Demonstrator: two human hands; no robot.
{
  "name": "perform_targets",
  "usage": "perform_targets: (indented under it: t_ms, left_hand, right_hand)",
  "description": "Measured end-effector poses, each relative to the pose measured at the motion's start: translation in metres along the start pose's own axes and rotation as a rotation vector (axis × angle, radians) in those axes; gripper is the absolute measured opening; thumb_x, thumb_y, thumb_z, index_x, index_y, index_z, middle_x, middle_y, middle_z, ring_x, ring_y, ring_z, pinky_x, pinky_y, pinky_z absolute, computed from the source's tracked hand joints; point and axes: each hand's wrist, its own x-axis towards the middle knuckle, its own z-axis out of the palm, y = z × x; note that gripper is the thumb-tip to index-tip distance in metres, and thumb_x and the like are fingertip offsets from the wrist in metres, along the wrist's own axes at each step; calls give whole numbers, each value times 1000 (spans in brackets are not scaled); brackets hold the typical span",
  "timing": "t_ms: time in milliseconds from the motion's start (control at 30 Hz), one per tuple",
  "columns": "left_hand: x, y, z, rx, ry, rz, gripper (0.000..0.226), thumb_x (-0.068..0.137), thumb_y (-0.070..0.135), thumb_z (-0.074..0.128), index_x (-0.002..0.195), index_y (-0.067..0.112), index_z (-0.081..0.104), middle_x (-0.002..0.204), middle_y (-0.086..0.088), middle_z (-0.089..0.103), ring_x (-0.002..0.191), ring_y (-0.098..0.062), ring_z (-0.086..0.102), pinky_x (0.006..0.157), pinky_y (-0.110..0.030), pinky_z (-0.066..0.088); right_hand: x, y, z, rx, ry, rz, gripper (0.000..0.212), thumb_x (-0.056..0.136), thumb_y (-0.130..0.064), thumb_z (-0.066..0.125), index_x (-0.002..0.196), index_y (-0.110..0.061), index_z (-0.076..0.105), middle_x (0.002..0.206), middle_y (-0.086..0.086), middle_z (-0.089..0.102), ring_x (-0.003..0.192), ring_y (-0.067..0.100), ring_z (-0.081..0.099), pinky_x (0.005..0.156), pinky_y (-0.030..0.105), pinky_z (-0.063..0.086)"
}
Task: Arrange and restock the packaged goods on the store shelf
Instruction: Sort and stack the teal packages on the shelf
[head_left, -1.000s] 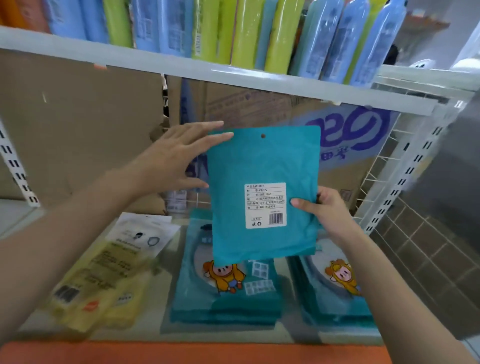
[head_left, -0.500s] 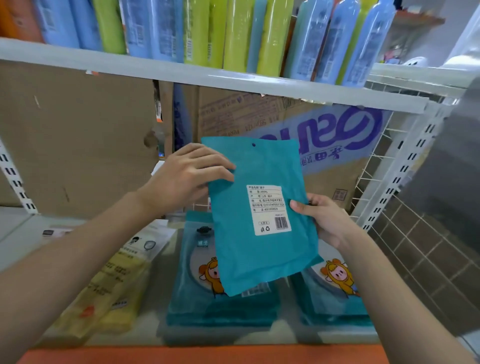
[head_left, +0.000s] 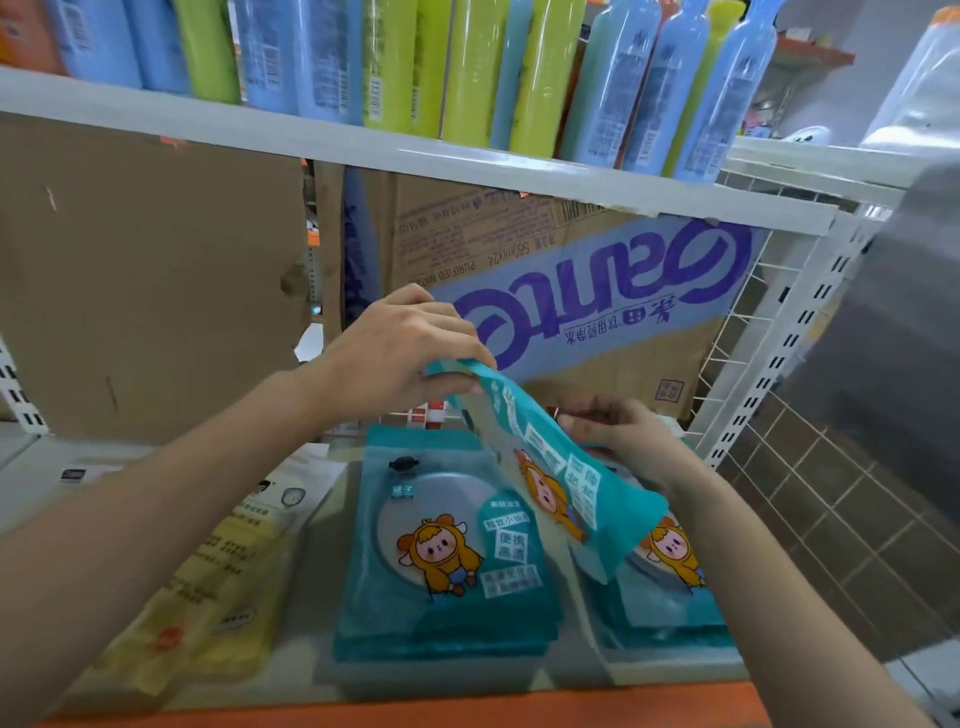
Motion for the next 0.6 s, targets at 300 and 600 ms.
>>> perform_targets:
  t_ms: [300, 600]
  left_hand:
    - [24, -4, 4, 178, -114, -78, 17, 77, 34, 71, 92, 26, 71, 90, 12, 70, 85, -12, 64, 77, -31, 35]
    - [66, 4, 17, 298, -348, -176, 28, 87, 43, 56, 111, 32, 63, 113, 18, 62, 107, -6, 51, 94, -28, 19]
  right_hand:
    - [-51, -56, -7, -336, -162, -335, 66, 63, -73, 63, 112, -29, 60, 108, -9, 68, 97, 4, 65, 85, 27, 54]
    - [-31, -33, -19, -975, 89, -335, 24, 88, -36, 60, 105, -20, 58, 108, -4, 66, 93, 11, 62, 76, 34, 56]
